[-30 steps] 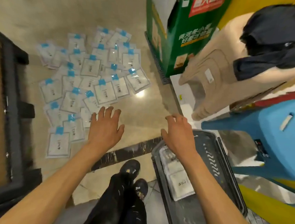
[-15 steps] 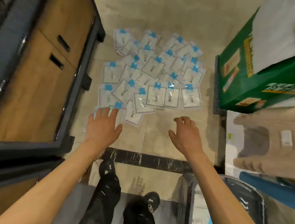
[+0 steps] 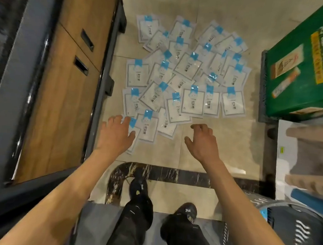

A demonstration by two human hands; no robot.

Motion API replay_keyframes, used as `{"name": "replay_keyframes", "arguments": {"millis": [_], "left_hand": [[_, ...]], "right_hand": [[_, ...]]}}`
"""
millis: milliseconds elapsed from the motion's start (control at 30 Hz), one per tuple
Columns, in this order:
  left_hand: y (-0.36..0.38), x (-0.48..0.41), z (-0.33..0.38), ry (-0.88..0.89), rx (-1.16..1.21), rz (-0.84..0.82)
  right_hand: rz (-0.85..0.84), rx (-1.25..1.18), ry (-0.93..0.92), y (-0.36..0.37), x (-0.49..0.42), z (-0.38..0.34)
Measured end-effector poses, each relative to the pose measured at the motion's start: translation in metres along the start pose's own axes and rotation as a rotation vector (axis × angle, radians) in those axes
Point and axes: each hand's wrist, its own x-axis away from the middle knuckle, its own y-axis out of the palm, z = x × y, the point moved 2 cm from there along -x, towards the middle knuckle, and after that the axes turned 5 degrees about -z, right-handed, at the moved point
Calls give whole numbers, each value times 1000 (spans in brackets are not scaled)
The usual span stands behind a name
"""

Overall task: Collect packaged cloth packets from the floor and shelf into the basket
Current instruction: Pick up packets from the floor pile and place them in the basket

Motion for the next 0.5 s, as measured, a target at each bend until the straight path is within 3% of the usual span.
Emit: {"name": "replay_keyframes", "arguments": {"millis": [267,500], "left_hand": [[71,-57,-56,-3,-47,-64],[171,-131,-101,-90,103,-53]], "right_hand": [[-76,21,-13,84,-72,-41],[-67,-20,-3,182,-164,-39]]}}
